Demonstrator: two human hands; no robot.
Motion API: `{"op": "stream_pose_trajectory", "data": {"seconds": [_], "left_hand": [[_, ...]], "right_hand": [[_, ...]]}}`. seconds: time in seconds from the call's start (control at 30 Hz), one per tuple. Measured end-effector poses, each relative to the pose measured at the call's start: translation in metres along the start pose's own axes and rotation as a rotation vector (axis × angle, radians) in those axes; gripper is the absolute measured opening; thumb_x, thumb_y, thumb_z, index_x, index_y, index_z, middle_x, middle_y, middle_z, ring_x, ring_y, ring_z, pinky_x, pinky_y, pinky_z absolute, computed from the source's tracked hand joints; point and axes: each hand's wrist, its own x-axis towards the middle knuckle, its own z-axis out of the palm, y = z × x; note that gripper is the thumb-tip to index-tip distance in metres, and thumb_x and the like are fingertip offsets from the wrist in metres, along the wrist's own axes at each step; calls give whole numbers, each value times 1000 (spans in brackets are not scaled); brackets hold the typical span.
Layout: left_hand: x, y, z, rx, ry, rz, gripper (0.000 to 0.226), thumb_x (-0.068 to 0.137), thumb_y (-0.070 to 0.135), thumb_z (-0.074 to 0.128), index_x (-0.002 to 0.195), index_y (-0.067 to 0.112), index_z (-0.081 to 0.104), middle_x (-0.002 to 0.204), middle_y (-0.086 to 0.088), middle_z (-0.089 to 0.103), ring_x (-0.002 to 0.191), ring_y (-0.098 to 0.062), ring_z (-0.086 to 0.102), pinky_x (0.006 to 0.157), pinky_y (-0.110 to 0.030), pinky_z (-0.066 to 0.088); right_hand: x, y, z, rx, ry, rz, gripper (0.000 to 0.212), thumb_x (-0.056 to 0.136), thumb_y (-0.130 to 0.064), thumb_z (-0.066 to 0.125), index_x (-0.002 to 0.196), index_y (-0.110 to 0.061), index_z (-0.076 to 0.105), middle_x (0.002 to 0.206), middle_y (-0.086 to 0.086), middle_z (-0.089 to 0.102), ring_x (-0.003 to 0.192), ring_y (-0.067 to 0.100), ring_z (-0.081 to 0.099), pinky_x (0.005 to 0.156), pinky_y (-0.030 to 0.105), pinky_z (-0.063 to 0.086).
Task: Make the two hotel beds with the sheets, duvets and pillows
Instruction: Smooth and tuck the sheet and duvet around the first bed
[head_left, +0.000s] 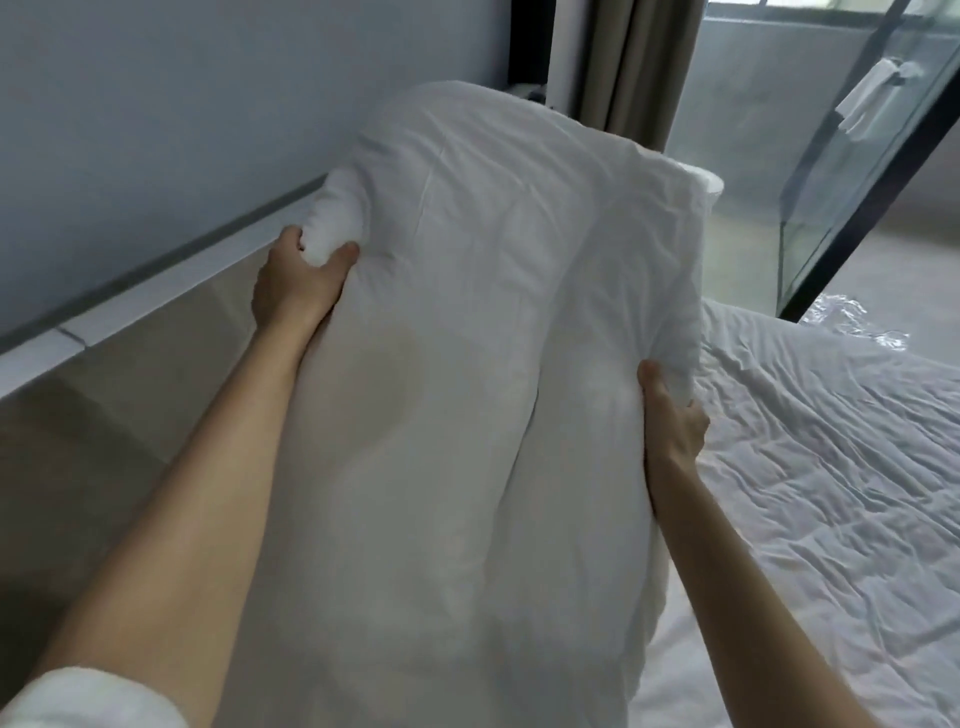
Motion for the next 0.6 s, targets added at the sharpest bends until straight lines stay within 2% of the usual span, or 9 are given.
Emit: {"op": "stream_pose_trajectory", "data": {"seconds": [0.07,0.17,0.23,0.3,0.37,0.43,0.5,0.6], "left_hand": [[45,-5,31,107,-59,-14,61,87,58,53,128,14,48,130,-11,55,120,-36,51,98,-42,42],[78,-34,81,275,-303,-50,59,98,46,44,144,10,38,147,-22,38,133,-38,39,110,-43,33],[68,-72,111,309,-508,-86,52,102,38,39,146,10,39,150,-23,35,137,-34,36,110,-36,30],[46,-121,132,354,-587,-158,52,101,39,42,149,21,34,154,-24,25,142,-33,28,111,-32,26],[30,-166,144,443,-605,-196,57,97,48,42,150,32,29,157,-23,18,144,-35,21,114,-36,23],[19,-194,154,534,-679,-215,62,90,63,37,148,43,26,159,-14,18,145,-36,18,115,-45,22],[10,-205,164,589,-738,-221,58,93,61,36,148,48,21,161,-7,9,145,-37,11,115,-51,20],[-6,-210,182,572,-831,-190,59,94,60,36,149,48,17,162,-6,-1,147,-35,0,115,-57,15]], "right_hand": [[33,18,35,2,26,52,65,82,-53,66,129,-9,56,113,7,61,100,26,56,85,30,42],[71,61,78,-61,56,209,77,82,-54,64,140,-8,46,136,16,53,123,34,52,101,38,41],[89,95,97,-138,-6,339,71,86,-48,62,141,-7,42,140,18,48,125,37,48,102,42,39],[103,132,111,-242,-155,398,63,88,-41,64,135,-7,41,133,16,50,122,37,49,101,43,42],[107,160,120,-312,-285,420,80,82,-46,72,141,-12,30,139,13,44,129,35,44,108,46,38],[101,174,124,-339,-314,446,104,73,-56,77,151,-20,18,152,9,31,137,32,36,113,49,32],[99,186,124,-358,-297,456,114,66,-62,78,153,-24,15,156,6,26,141,31,31,113,50,29],[108,201,125,-333,-285,503,120,56,-67,80,152,-28,19,155,5,29,140,33,32,112,56,30]]}}
